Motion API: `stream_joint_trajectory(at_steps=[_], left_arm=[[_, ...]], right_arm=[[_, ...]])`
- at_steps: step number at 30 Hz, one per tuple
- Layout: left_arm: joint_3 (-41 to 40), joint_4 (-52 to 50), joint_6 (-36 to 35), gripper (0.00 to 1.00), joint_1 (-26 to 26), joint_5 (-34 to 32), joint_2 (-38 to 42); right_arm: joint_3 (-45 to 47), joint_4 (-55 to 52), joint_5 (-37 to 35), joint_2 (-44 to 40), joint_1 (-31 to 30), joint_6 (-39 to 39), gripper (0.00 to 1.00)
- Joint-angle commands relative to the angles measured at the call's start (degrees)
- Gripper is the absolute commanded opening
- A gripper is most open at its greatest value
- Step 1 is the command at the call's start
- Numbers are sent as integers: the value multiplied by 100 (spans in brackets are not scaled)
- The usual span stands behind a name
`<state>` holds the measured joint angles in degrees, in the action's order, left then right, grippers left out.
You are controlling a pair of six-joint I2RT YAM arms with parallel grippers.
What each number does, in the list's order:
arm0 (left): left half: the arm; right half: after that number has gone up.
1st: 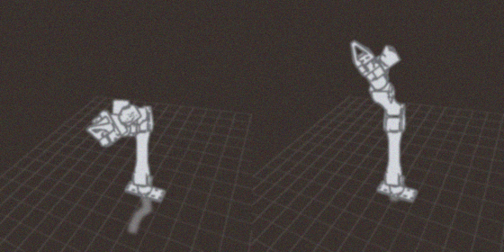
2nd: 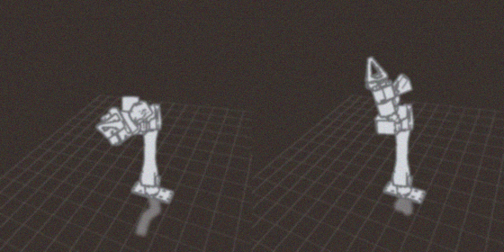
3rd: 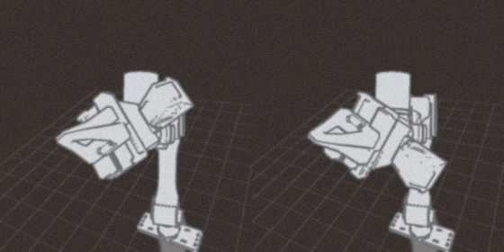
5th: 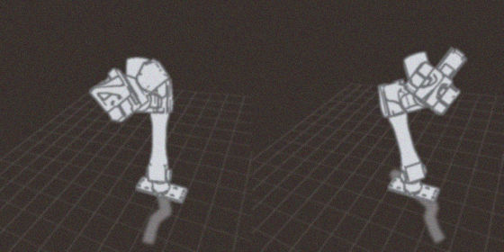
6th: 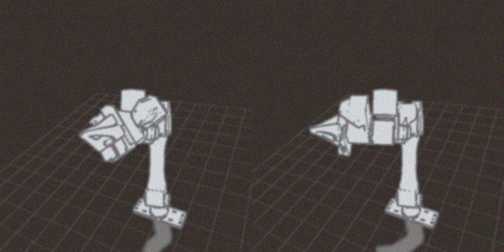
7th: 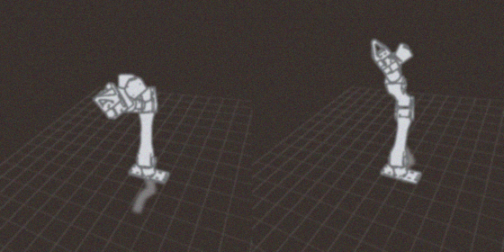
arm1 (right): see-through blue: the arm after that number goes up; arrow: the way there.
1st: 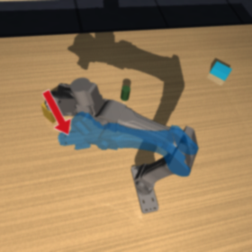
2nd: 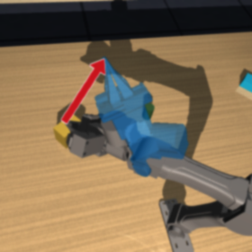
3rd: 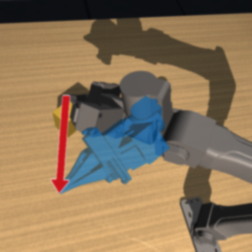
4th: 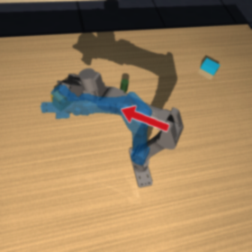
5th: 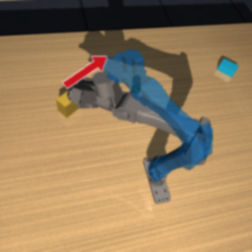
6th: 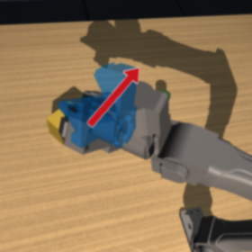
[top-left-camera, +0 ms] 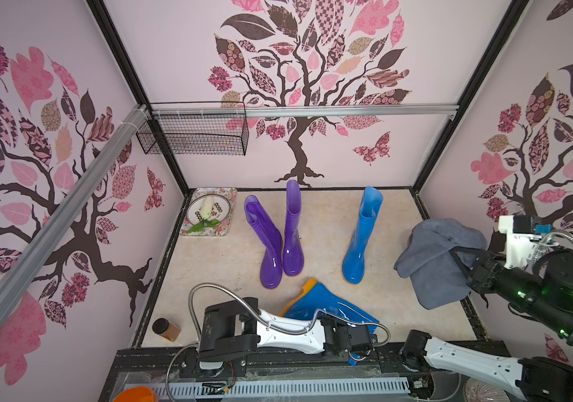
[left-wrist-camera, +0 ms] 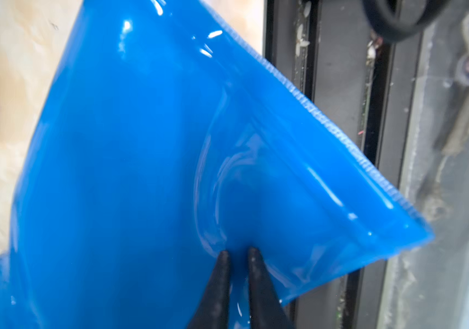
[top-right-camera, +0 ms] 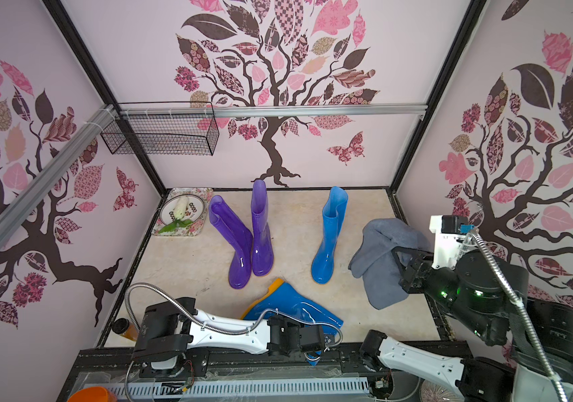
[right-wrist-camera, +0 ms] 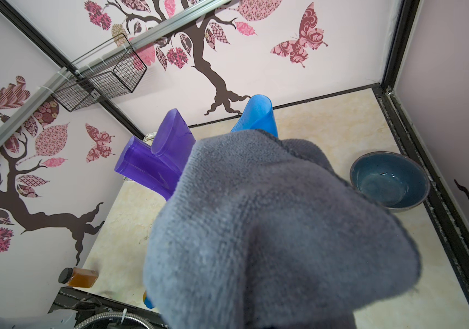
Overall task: Wipe the rubber boots with a cloth
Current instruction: Adjust the rubber boot at the center of the board.
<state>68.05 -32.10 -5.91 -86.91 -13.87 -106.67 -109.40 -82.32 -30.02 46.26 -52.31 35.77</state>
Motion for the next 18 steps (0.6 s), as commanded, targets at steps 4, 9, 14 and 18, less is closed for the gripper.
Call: stream_joint_trajectory(at_steps=[4, 9, 14, 18], left_arm=[[577, -330, 108, 0, 243, -323, 300], [560, -720, 67, 28, 35, -237, 716], [-339, -705, 11, 56, -17, -11, 1530], [-1023, -365, -93, 88, -43, 99, 1966]], right_arm=[[-399, -74, -109, -14, -8, 16, 0], [-521, -187, -153, 20, -11, 5, 0], [-551, -188, -179, -15, -9, -104, 0], [-508, -180, -186, -19, -9, -166, 0]])
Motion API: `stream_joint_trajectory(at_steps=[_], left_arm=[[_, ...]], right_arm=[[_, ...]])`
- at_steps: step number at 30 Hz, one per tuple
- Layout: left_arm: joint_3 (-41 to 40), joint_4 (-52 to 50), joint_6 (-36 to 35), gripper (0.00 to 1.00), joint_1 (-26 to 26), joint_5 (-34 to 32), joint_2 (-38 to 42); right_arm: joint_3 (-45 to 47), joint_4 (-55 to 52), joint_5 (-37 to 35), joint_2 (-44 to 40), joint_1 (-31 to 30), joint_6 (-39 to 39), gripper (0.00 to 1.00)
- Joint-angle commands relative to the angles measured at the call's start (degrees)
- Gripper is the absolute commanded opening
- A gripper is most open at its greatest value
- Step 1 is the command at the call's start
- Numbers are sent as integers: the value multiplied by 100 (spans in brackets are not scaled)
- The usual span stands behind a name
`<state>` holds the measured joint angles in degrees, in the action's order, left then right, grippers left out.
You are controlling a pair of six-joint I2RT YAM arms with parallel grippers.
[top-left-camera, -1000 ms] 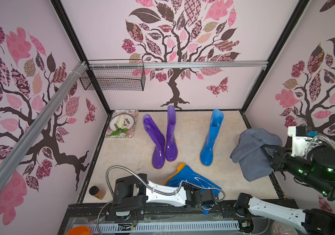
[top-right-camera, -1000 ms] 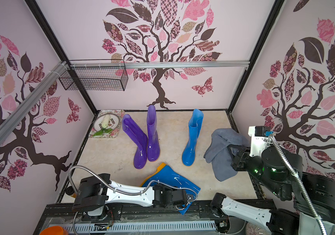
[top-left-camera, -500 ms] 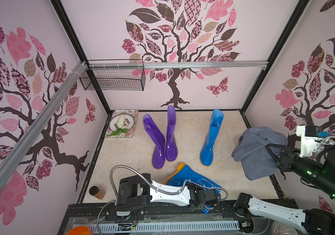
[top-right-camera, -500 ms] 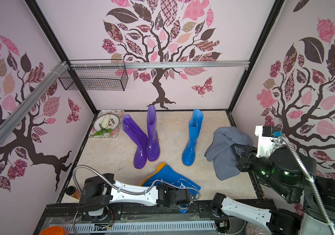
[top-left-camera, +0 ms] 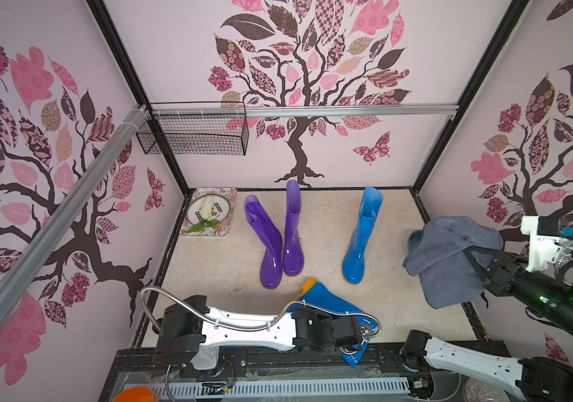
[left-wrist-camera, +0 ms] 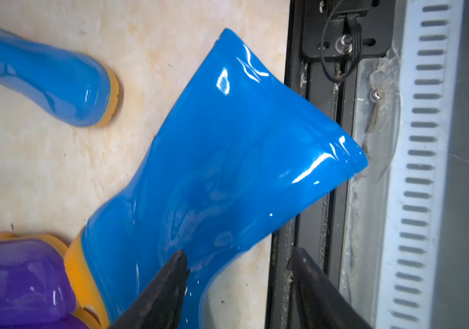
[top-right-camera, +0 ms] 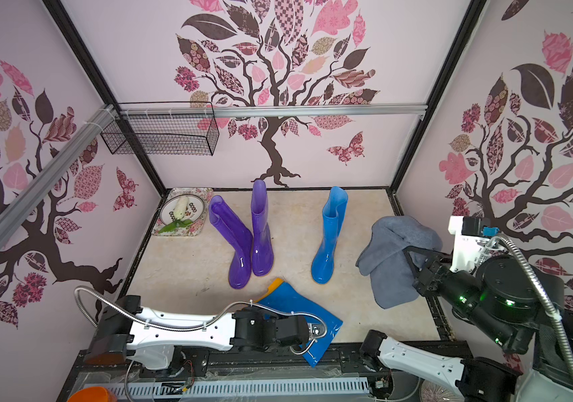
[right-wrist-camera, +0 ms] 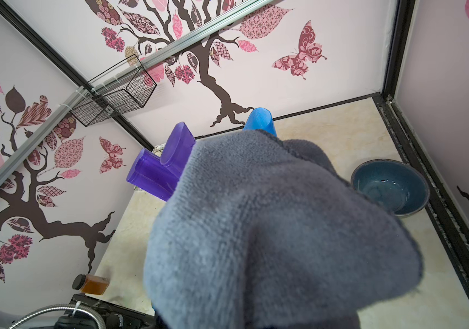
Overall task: Wipe the rubber boots with a cloth
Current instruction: Adjust the rubber boot at the center of the board.
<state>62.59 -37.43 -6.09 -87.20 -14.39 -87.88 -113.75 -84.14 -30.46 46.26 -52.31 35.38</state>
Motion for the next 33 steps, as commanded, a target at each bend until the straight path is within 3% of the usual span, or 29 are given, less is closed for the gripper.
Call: stream_joint_trajectory(at_steps=[1, 12, 20, 25, 33], left_arm=[[-641, 387, -198, 89, -24, 96, 114], [-968, 2030, -1215, 91, -29, -306, -221], [-1004, 1920, -1489, 88, -49, 249, -576], [-1151, 2098, -1603, 89, -44, 264, -692], [-659, 2297, -1943, 79, -46, -409, -1551]], right_arm=[[-62, 9, -145, -10, -8, -146, 0], [-83, 7, -83, 29, -12, -174, 0], [-26, -7, -74, -74, -8, -253, 0], [75, 33, -112, -86, -14, -328, 0], [142, 138, -68, -78, -16, -383, 0]])
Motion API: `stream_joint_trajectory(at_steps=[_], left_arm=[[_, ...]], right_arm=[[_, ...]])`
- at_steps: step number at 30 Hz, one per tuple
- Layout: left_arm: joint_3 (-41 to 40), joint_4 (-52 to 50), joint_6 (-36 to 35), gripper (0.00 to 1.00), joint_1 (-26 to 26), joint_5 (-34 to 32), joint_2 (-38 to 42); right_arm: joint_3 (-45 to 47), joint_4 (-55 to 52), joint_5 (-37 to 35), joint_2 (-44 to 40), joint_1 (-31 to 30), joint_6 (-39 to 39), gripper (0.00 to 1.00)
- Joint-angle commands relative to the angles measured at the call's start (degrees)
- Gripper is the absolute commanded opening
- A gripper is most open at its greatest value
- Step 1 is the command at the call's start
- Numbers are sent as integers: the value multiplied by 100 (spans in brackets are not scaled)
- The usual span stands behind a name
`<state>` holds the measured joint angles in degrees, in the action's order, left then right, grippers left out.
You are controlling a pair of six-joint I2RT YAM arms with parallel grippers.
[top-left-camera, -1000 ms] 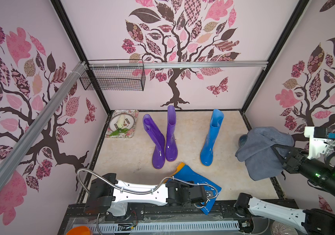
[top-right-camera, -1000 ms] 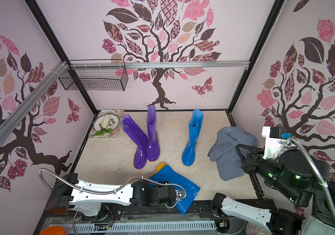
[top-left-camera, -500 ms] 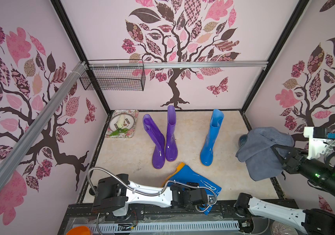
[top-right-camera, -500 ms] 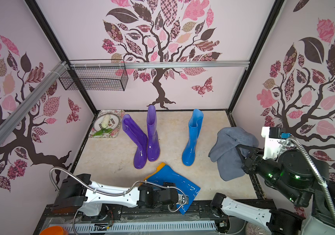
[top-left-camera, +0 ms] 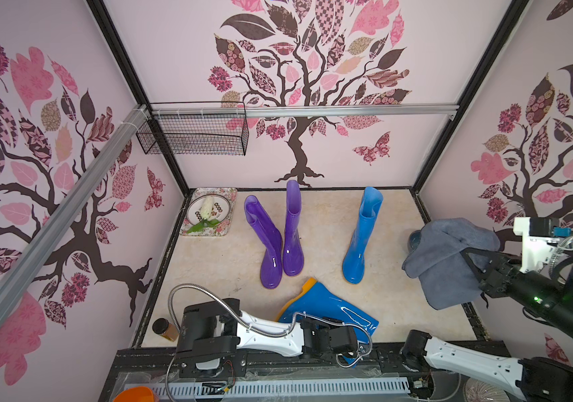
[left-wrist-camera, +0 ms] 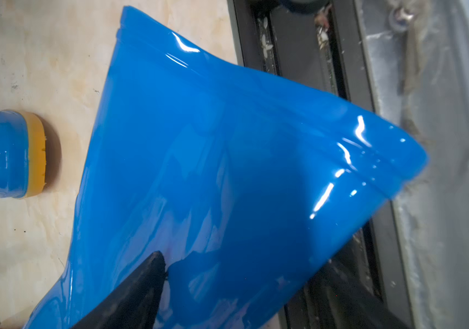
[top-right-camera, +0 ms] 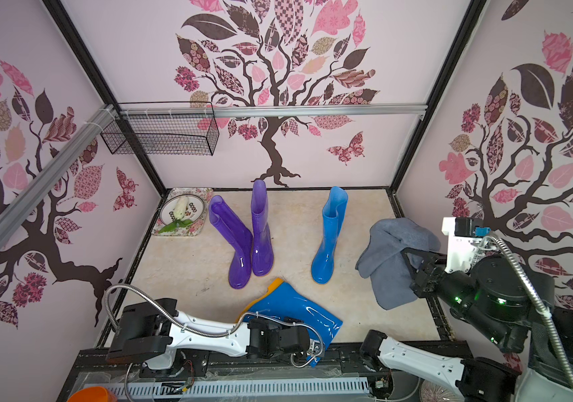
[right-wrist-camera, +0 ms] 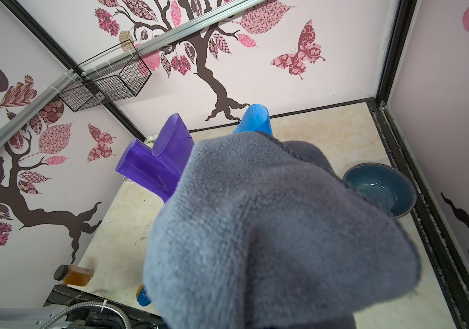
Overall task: Wipe the rubber boots with a cloth
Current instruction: Adjust the rubber boot at the center of the board.
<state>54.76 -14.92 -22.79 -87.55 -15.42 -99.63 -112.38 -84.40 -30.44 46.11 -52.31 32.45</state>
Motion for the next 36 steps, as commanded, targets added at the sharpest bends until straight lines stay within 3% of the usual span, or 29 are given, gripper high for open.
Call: stream_joint_trajectory(at_steps=[1, 5, 7, 9, 11, 14, 23, 31, 36], left_arm=[[161, 56, -328, 76, -10, -364, -436], [318, -54, -293, 62, -16, -438, -474], [401, -135, -298, 45, -9, -494, -445], [613, -251, -219, 21, 0, -755, -412], [803, -394, -243, 8, 5, -872, -315], [1004, -334, -383, 0, 38, -1003, -84], [1506, -715, -648, 0, 289, -1390, 413], [1788, 250, 743, 0, 335, -2073, 1245], [1421, 1175, 1992, 0, 326, -2665, 1742]], right_arm=[[-19, 161, -68, -54, -16, -89, 0], [-125, 89, -92, -52, -22, -74, 0], [-161, 71, -94, -62, -15, -63, 0], [-176, 69, -112, -82, -16, -48, 0], [-181, 85, -133, -90, -16, -45, 0], [-219, 90, -142, -55, -18, -64, 0], [-413, 13, -201, 2, -16, -72, 0], [-1015, 20, -413, 270, -16, -193, 0], [-1165, 59, -303, 494, -18, -247, 0]])
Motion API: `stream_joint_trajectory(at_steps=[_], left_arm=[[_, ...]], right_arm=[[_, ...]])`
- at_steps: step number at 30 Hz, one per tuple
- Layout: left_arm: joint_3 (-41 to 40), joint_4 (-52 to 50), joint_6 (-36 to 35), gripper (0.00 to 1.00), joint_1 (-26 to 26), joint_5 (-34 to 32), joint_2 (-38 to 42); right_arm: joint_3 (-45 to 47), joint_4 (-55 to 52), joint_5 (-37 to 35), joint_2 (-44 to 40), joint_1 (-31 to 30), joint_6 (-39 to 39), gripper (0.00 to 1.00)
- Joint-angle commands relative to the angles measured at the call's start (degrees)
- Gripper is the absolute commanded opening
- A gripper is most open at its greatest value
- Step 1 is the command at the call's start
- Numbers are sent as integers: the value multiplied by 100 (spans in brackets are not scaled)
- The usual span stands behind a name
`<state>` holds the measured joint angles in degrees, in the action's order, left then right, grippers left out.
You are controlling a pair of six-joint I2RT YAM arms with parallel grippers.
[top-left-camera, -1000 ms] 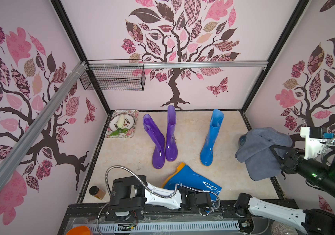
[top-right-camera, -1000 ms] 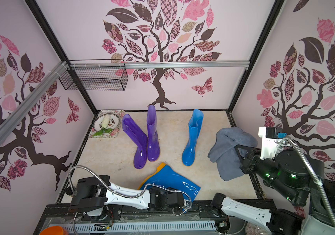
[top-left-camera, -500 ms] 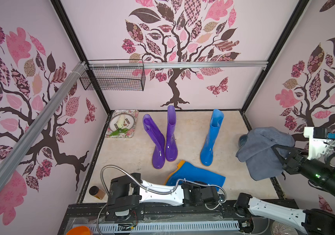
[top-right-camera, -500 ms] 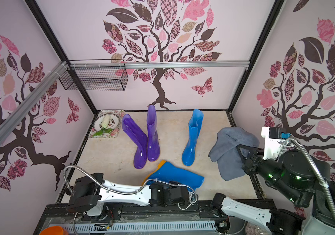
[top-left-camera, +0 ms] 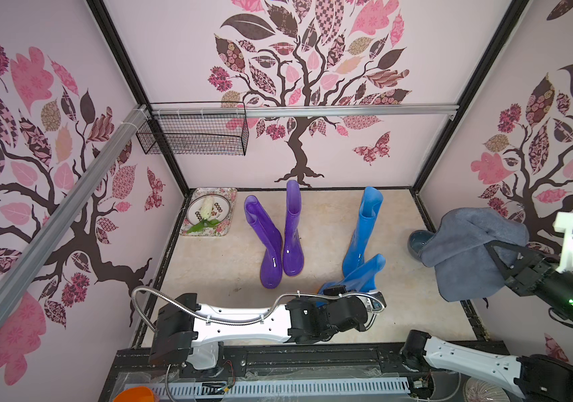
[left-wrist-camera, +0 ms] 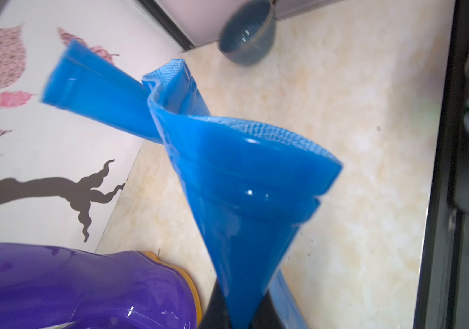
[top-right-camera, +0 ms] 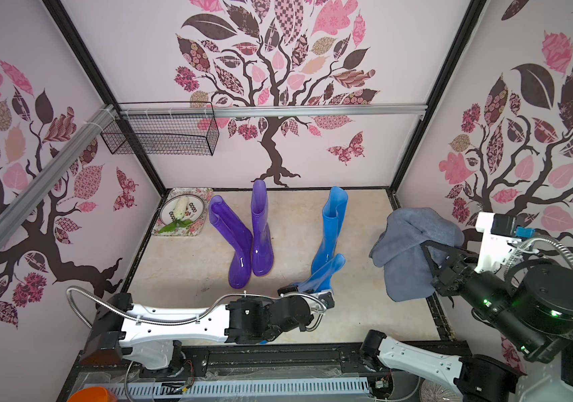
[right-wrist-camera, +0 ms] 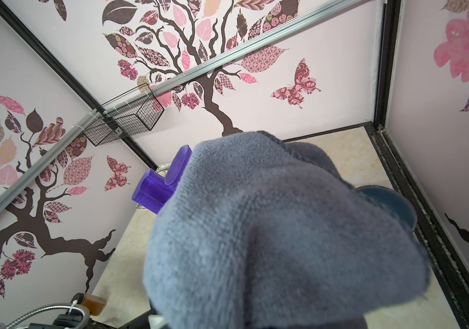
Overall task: Wipe the rubber boots with a cloth
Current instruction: Adjust the rubber boot at the center of the board.
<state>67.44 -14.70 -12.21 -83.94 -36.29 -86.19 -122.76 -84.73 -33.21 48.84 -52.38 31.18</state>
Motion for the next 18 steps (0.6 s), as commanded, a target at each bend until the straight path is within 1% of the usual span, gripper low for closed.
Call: stream_joint_trajectory(at_steps=[1, 3, 6, 8, 10, 13, 14, 16, 18], left_arm=[[-56, 1425, 1152, 0, -35, -756, 511], [-461, 1734, 1718, 0, -10, -1309, 681], [-1064, 1719, 2792, 0, 122, -1751, 729], [-1503, 1716, 3503, 0, 188, -1778, 679], [-1987, 1805, 4233, 0, 265, -1743, 554], [-2493, 2001, 5040, 0, 286, -1762, 359], [-2586, 2078, 5152, 0, 284, -1787, 300], [-2749, 1938, 5600, 0, 288, -1891, 291], [-2936, 1910, 5807, 0, 283, -2016, 408]], right_arm=[[-121, 105, 34, 250, -13, -126, 0], [-20, 147, 156, 291, -10, -134, 0], [492, 294, 366, 241, -15, -57, 0], [1098, 601, 569, 55, -10, 26, 0], [2001, 1037, 899, -204, -9, 143, 0], [3468, 1648, 1379, -550, -10, 430, 0], [3942, 1916, 1560, -687, -11, 539, 0], [5138, 2646, 2031, -979, -9, 771, 0], [6140, 3436, 2513, -1159, -13, 981, 0]])
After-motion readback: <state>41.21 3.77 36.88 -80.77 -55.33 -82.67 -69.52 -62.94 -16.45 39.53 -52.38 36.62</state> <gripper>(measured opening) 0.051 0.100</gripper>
